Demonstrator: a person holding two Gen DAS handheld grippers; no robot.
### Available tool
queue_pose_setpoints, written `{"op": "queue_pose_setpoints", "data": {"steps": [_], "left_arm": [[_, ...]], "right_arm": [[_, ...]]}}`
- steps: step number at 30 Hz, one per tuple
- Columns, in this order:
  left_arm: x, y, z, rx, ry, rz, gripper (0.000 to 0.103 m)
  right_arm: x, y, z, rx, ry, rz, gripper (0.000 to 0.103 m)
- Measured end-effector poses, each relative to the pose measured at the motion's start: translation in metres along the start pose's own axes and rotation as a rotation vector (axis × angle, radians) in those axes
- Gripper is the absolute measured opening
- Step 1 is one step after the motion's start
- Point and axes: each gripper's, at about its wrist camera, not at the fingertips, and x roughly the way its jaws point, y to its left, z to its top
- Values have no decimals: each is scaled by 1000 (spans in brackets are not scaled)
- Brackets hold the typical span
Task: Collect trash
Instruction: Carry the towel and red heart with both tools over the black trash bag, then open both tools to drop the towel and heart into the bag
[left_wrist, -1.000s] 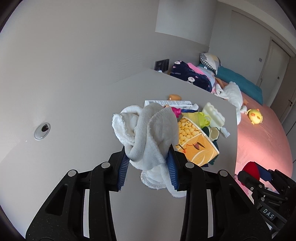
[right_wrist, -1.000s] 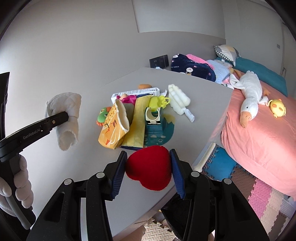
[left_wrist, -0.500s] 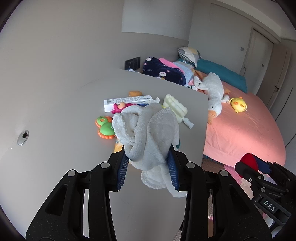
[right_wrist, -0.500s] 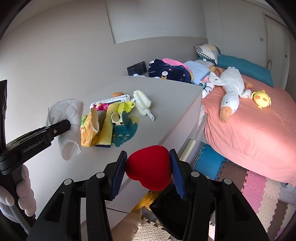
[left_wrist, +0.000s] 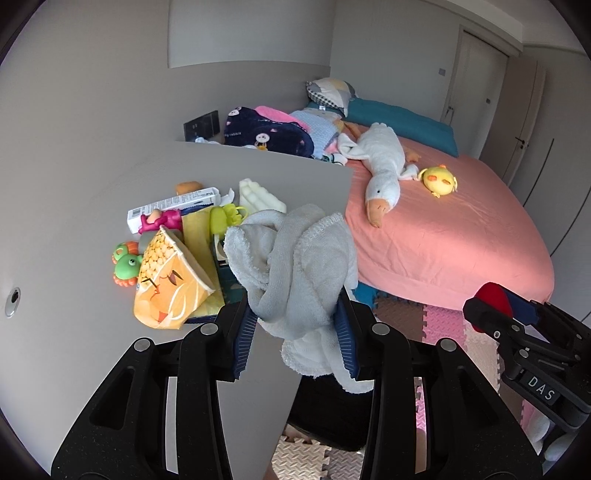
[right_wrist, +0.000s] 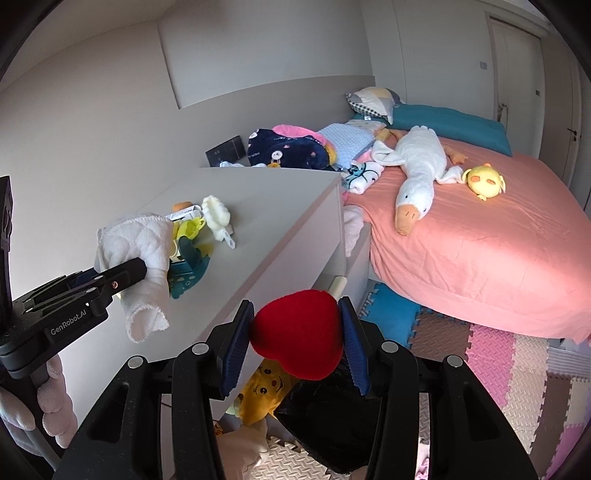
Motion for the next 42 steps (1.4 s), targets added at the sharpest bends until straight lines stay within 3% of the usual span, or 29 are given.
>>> {"op": "queue_pose_setpoints", "data": {"steps": [14, 16, 18, 19, 21, 31, 42], "left_arm": [[38, -51, -8, 117, 91, -50, 41], [46, -54, -10, 127, 114, -66, 52], [53, -58, -13, 146, 128, -85, 72], [55, -60, -14, 155, 122, -79, 84], [55, -63, -16, 185, 96, -42, 92], [60, -63, -11, 217, 76, -6, 92], [51, -32, -7, 170, 51, 53, 92]], "right_arm": [[11, -67, 9, 111, 15, -88, 49], [18, -71, 10, 113, 33, -88, 49], [25, -77, 13, 131, 44, -111, 64], [25, -80, 14, 145, 35, -143, 79], [24, -84, 16, 153, 6, -175, 82], [27, -97, 25, 189, 1, -170, 83], [44, -67, 32, 145, 26, -121, 82]]}}
